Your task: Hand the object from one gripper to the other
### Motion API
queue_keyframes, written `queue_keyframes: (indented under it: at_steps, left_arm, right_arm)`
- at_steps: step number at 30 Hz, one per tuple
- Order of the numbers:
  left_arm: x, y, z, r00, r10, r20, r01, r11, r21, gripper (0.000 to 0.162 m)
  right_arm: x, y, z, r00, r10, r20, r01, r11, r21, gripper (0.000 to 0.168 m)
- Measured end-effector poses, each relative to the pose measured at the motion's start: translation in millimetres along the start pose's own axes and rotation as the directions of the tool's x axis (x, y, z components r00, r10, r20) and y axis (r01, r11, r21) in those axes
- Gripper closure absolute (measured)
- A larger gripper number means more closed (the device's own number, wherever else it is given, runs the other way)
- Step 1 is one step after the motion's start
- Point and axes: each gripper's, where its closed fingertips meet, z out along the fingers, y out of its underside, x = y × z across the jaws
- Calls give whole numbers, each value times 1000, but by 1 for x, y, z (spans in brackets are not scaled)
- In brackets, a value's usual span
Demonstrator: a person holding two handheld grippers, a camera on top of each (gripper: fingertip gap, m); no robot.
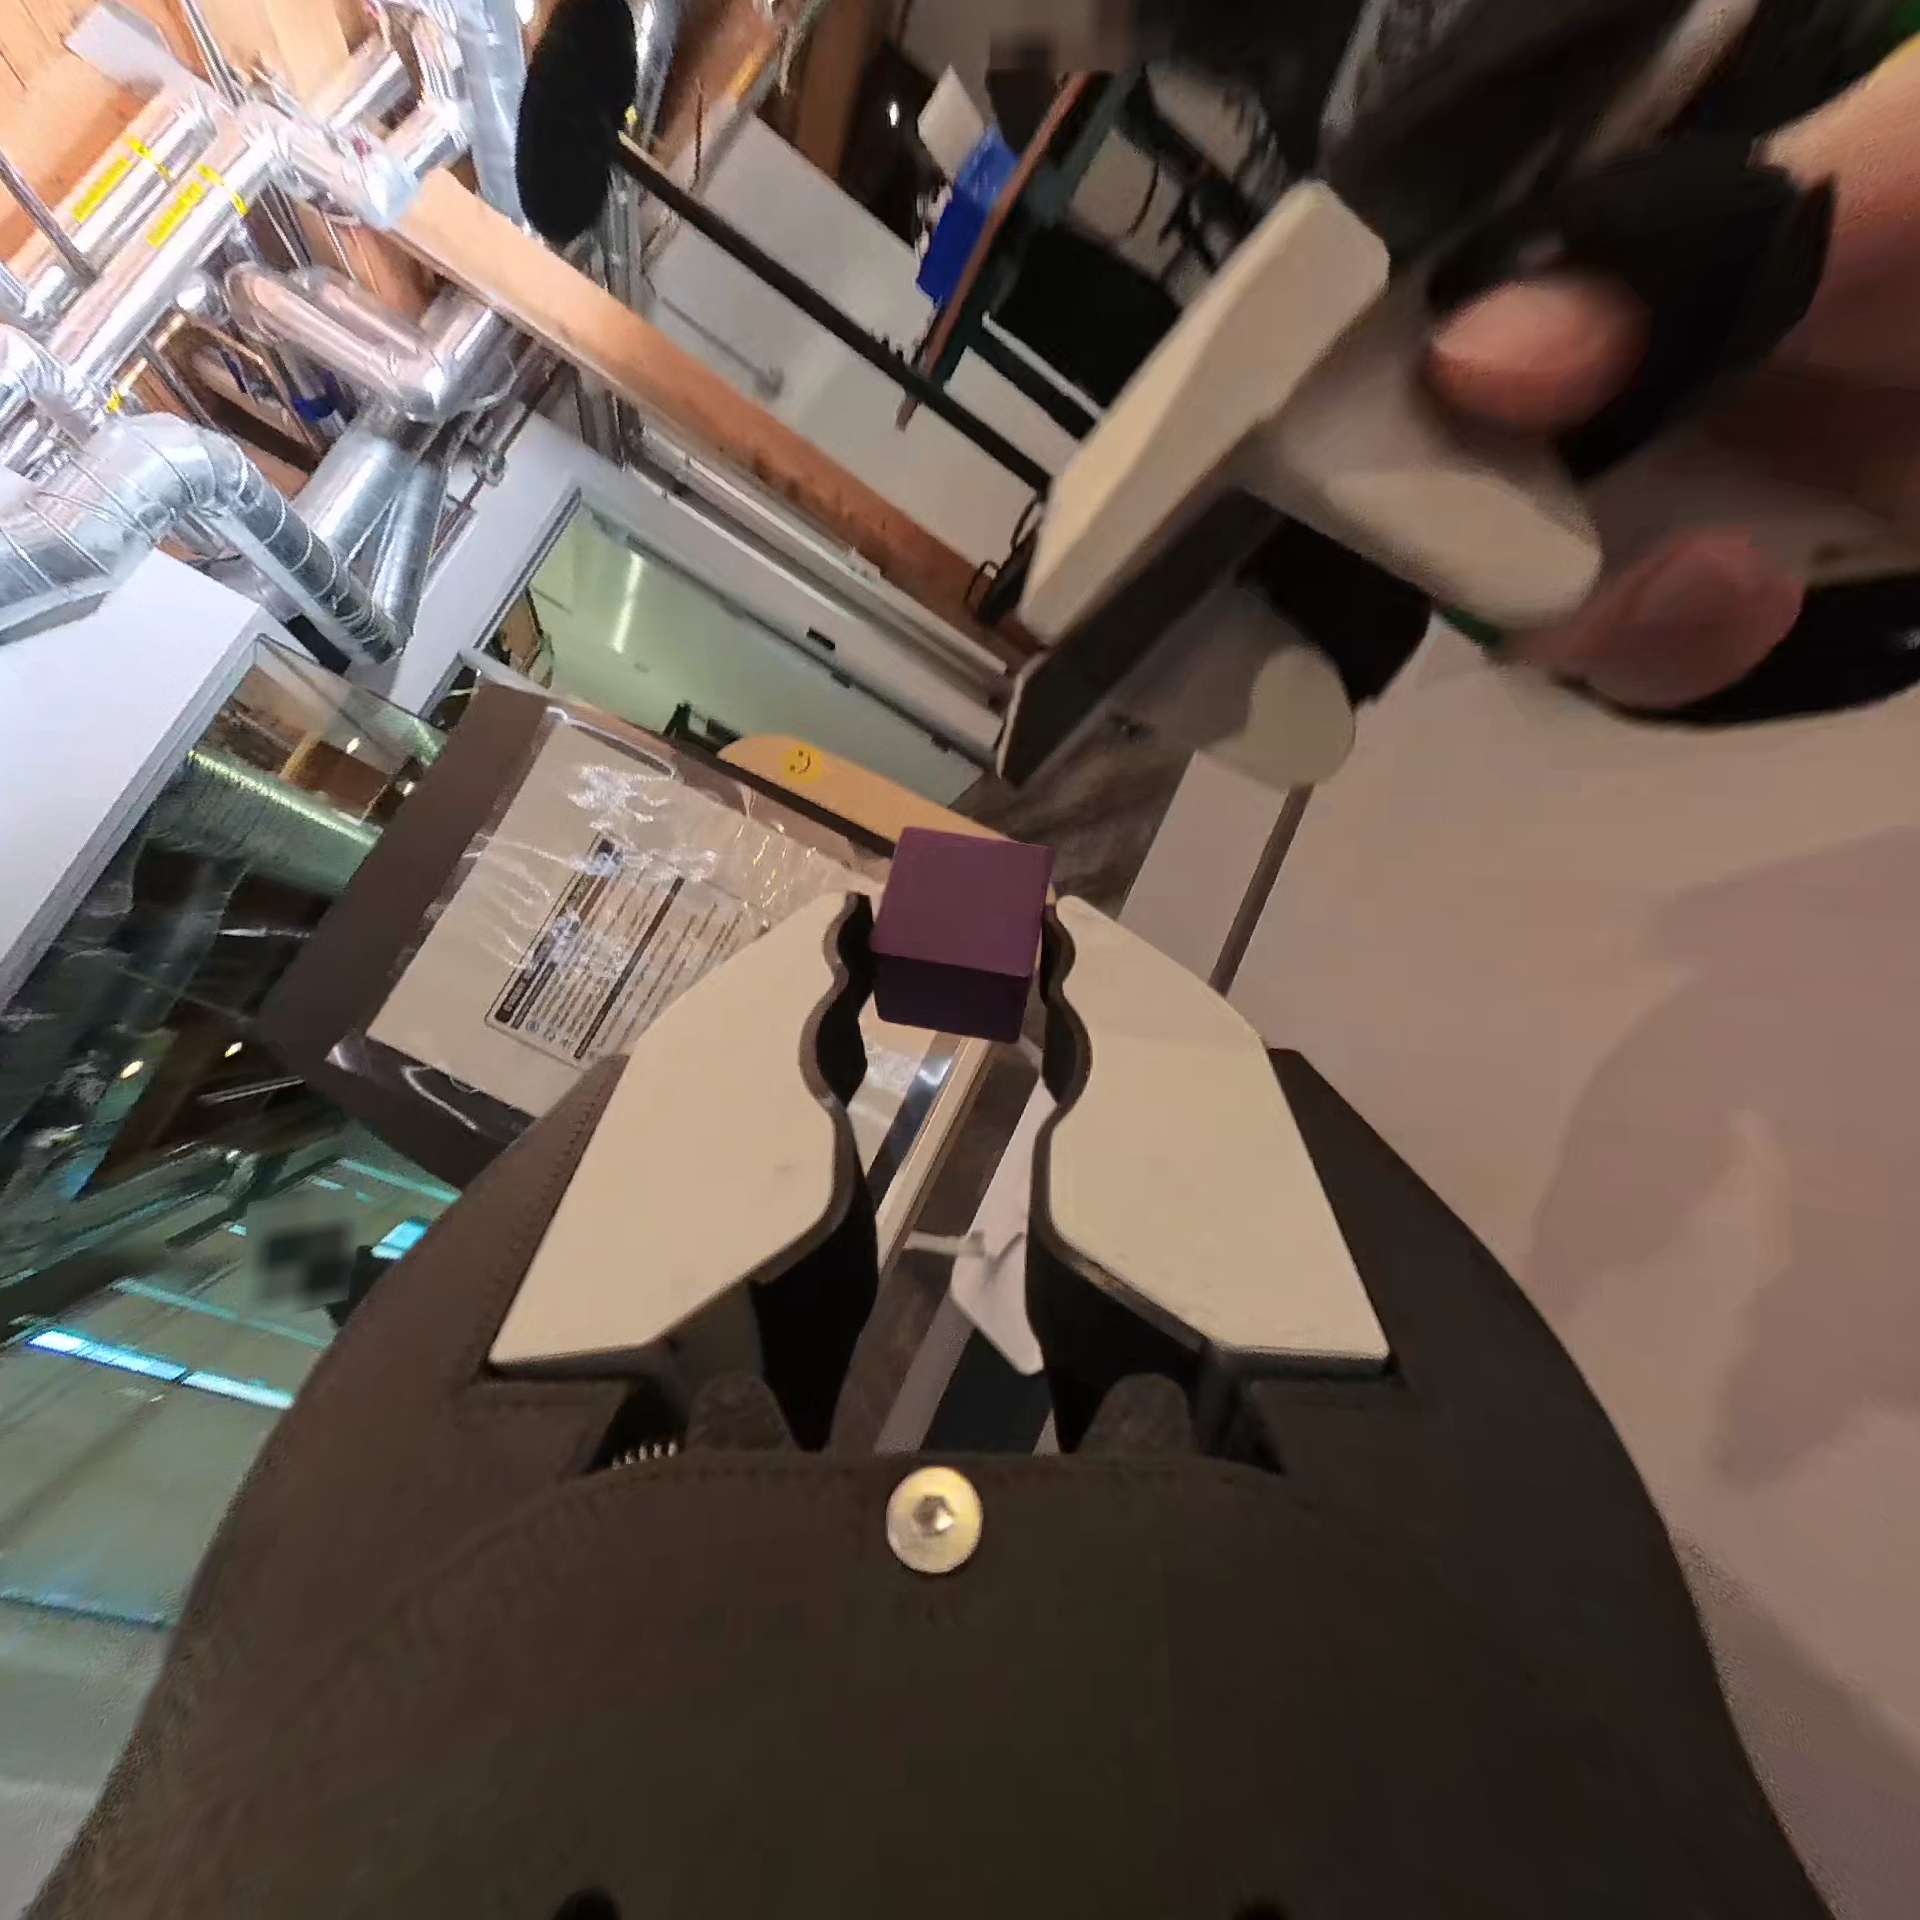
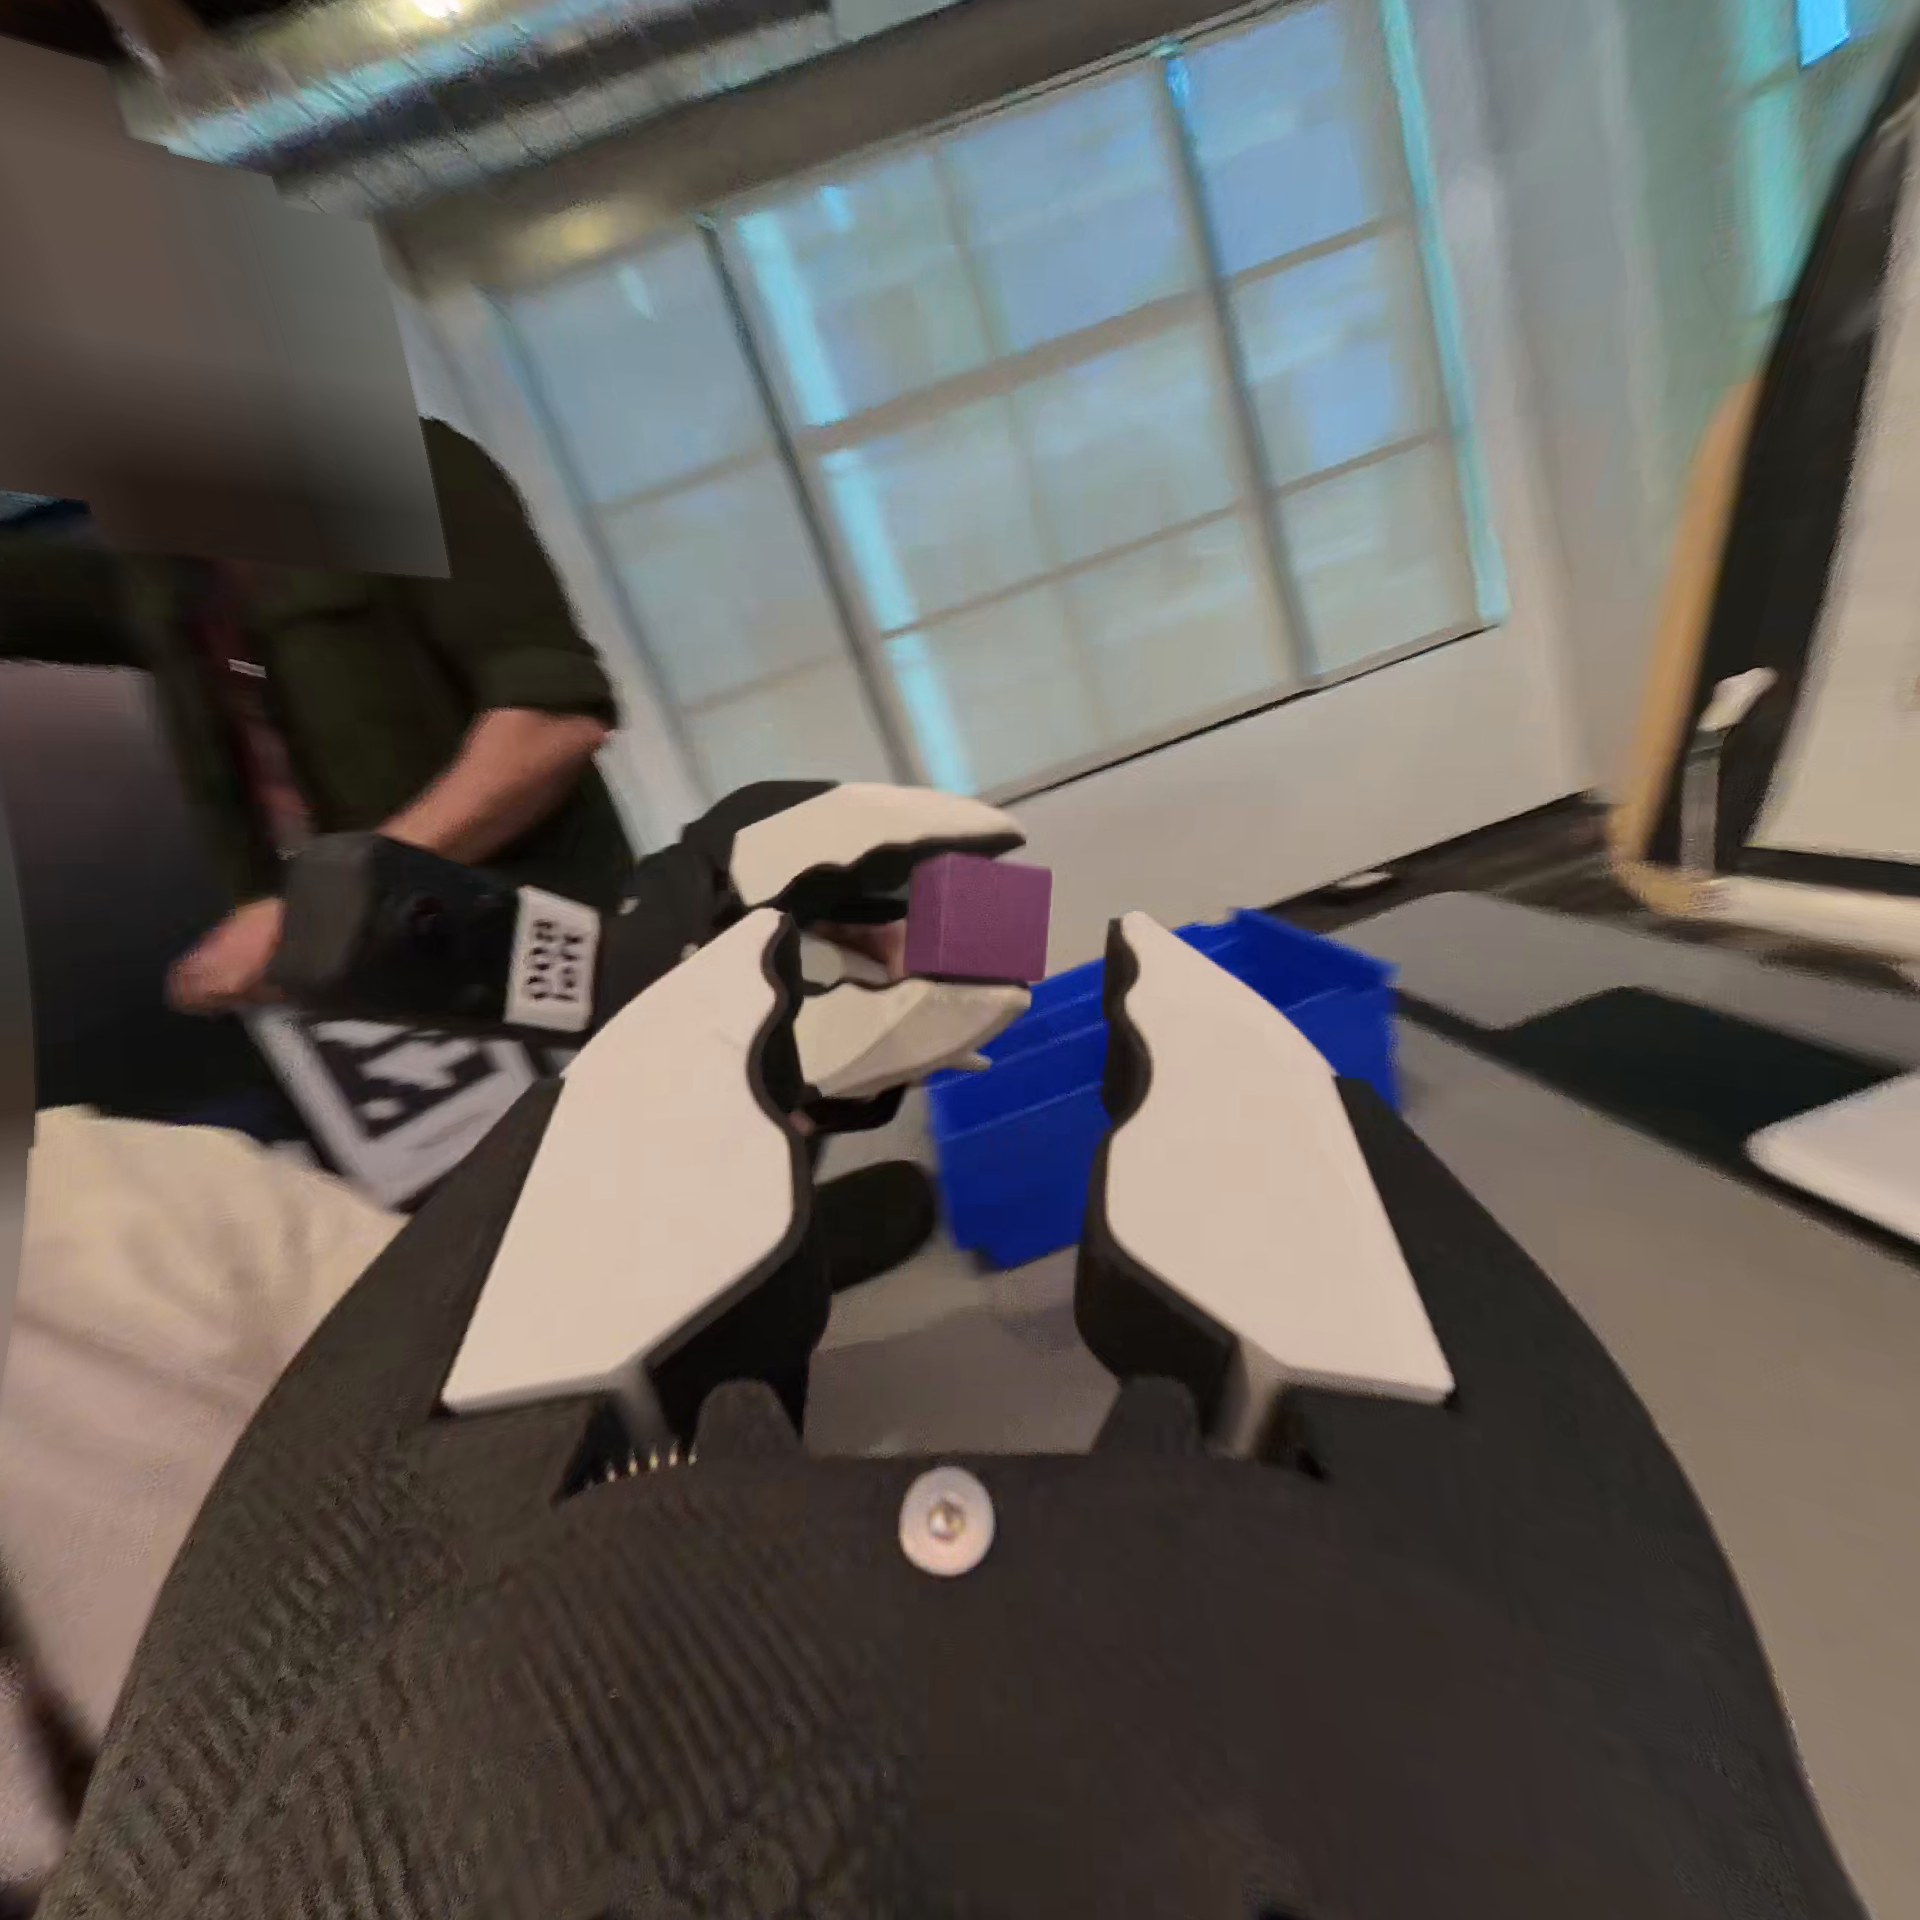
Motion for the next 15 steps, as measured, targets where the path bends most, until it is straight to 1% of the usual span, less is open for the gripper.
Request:
queue_keyframes:
  at_steps: [1, 3, 5, 7, 8, 9, 10, 11, 13, 15]
  left_arm:
    - [2, 4, 3, 999, 32, 8, -32, 999, -30, 132]
    - [5, 11, 8, 994, 111, 22, -109, 989, -99, 132]
    - [12, 13, 12, 986, 165, 16, -162, 977, -140, 132]
    - [21, 11, 16, 980, 198, -1, -196, 969, -151, 132]
    - [25, 10, 17, 978, 211, -6, -209, 966, -154, 132]
    - [27, 8, 18, 976, 220, -4, -218, 964, -155, 132]
    - [29, 7, 19, 975, 223, -5, -221, 963, -157, 133]
    - [29, 8, 20, 975, 221, 3, -218, 963, -161, 131]
    - [26, 4, 19, 982, 185, 20, -181, 973, -142, 126]
    - [23, 0, 16, 995, 104, 11, -102, 988, -113, 120]
  right_arm:
    - [5, -2, 0, 995, -50, -90, 49, 999, -14, 113]
    - [12, 3, 1, 956, -165, -242, 145, 984, -101, 113]
    - [17, 16, 5, 904, -274, -327, 208, 952, -223, 113]
    - [21, 30, 10, 867, -338, -367, 225, 921, -318, 113]
    - [24, 36, 12, 852, -359, -382, 225, 909, -352, 116]
    - [28, 41, 11, 837, -379, -396, 225, 896, -382, 128]
    - [32, 43, 10, 823, -394, -409, 226, 888, -402, 136]
    - [33, 42, 10, 821, -396, -411, 230, 888, -398, 140]
    - [30, 38, 8, 847, -356, -396, 209, 906, -369, 140]
    - [24, 28, 7, 887, -291, -359, 188, 937, -294, 140]
